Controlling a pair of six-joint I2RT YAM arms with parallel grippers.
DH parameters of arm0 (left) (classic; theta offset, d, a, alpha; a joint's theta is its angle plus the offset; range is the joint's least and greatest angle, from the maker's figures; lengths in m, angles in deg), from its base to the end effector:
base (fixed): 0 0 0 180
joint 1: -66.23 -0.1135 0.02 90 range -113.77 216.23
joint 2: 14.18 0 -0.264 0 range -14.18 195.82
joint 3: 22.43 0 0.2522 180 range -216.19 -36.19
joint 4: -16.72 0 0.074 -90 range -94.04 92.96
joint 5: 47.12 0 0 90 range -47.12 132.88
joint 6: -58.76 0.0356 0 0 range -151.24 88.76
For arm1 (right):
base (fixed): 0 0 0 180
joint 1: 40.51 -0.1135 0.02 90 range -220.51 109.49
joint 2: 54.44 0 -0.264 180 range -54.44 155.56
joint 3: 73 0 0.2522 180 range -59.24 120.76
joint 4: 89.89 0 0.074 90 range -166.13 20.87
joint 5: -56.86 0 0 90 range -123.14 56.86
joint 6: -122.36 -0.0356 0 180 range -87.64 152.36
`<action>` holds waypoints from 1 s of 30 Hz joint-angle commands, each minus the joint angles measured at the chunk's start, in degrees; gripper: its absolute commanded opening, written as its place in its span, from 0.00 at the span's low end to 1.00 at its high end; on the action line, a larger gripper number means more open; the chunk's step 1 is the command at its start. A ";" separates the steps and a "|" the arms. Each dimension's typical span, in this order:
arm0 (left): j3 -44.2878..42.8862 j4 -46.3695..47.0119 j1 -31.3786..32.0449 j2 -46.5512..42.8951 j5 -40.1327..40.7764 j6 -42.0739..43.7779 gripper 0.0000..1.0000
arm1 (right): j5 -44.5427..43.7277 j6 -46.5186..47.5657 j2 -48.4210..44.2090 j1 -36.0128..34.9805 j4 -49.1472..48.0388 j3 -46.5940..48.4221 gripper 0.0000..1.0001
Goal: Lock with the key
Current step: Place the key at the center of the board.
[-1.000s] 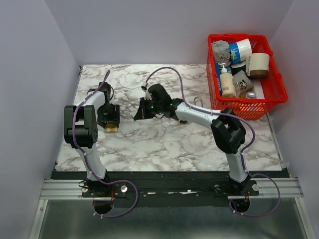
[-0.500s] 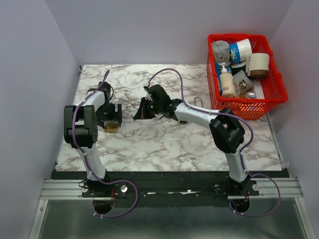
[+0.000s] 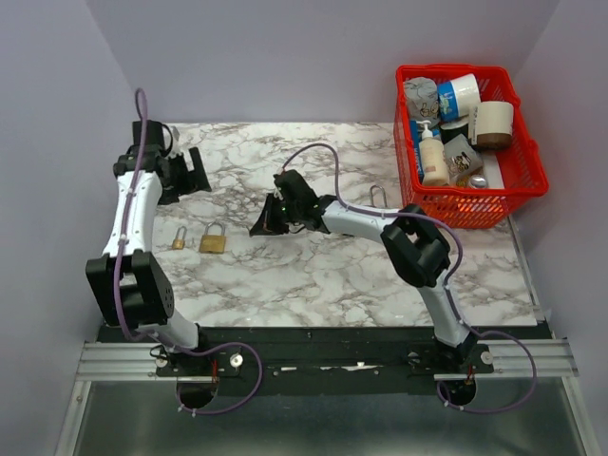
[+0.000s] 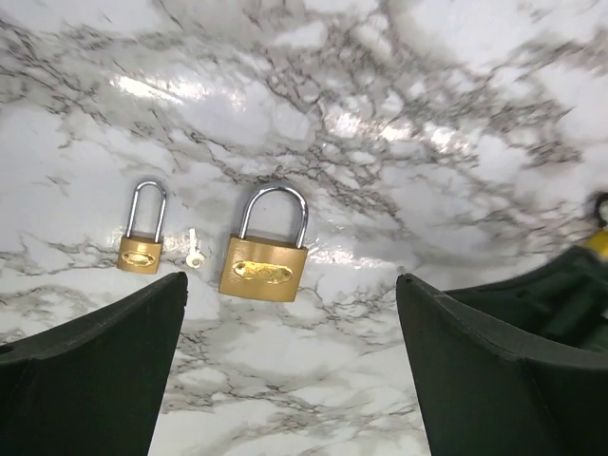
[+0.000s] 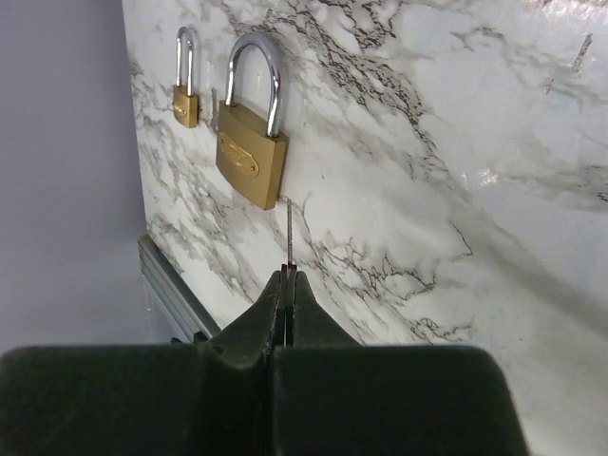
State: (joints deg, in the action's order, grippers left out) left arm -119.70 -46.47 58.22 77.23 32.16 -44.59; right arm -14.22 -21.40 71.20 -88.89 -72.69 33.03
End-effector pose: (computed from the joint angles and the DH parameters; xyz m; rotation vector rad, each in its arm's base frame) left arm 0.3338 0.0403 0.3114 -0.4064 2.5362 -0.2757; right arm 0.3219 0.3797 0.1789 -0.0916 2.5227 1.2431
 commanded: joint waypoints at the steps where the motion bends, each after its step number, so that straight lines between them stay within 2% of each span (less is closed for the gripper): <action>1: -2.09 -1.89 -3.41 -5.63 -6.06 -3.18 0.99 | -0.20 -5.04 3.99 -2.06 -0.55 4.32 0.01; 4: -1.32 -2.60 -5.17 -7.74 -6.85 -3.62 0.99 | -1.95 -7.84 5.92 -2.94 3.30 6.69 0.01; 9: 1.50 -1.37 -8.68 -10.73 -9.40 -4.50 0.99 | -2.31 -12.24 7.51 -3.47 3.94 6.61 0.01; 17: 1.77 -1.99 -12.20 -10.29 -11.69 -5.55 0.99 | -1.34 -22.43 10.05 -4.27 3.24 4.85 0.01; 30: 4.31 -1.37 -14.84 -10.65 -13.97 -6.70 0.99 | 1.56 -27.36 13.48 -4.71 0.34 4.94 0.01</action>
State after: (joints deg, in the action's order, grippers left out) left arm -116.16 -47.43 44.41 67.79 20.58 -50.12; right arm -13.50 -46.34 81.52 -92.91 -72.34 38.01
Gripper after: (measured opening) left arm 0.987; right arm 0.013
